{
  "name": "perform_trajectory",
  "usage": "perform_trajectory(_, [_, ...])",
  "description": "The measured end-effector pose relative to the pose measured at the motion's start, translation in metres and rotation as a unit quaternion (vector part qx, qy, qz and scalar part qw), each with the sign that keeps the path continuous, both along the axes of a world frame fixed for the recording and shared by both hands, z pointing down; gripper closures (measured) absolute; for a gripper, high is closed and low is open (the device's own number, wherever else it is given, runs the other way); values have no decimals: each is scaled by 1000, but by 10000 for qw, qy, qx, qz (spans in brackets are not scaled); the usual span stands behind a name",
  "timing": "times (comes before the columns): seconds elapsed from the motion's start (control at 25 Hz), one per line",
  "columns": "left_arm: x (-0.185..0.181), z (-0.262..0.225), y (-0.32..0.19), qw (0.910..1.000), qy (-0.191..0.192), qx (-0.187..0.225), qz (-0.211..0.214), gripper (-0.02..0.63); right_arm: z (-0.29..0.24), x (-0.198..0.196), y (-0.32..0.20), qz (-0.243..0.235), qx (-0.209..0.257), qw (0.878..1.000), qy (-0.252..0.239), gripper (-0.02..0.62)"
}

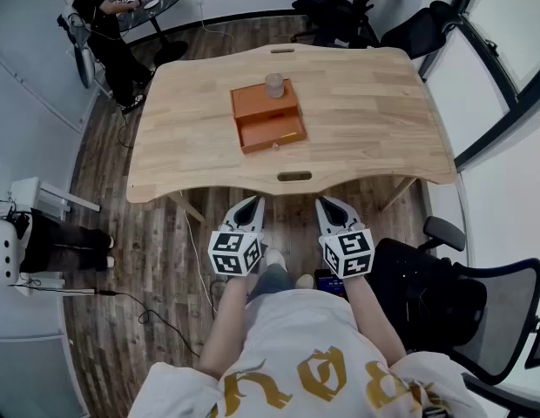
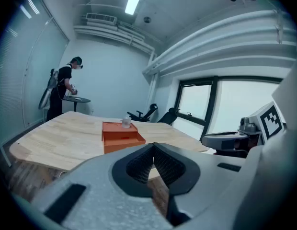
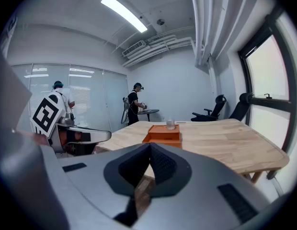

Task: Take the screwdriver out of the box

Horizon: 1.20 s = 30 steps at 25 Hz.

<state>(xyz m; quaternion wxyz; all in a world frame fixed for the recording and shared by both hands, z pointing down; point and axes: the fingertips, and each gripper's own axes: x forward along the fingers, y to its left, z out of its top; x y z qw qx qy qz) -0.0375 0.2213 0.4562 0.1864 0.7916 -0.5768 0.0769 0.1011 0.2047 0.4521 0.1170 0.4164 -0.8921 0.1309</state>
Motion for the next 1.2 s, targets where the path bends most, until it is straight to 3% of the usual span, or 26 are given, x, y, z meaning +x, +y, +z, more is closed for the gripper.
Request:
perform_trajectory(0.8, [-7,-12,4,9999,-33,101,-65,595,-8,-8,5,-105,58,9999,-53,584])
perform_trajectory(1.2, [-7,4,-36,10000,-43,-22,-10,595,13,0,-38,71,-125,9999,-47,584])
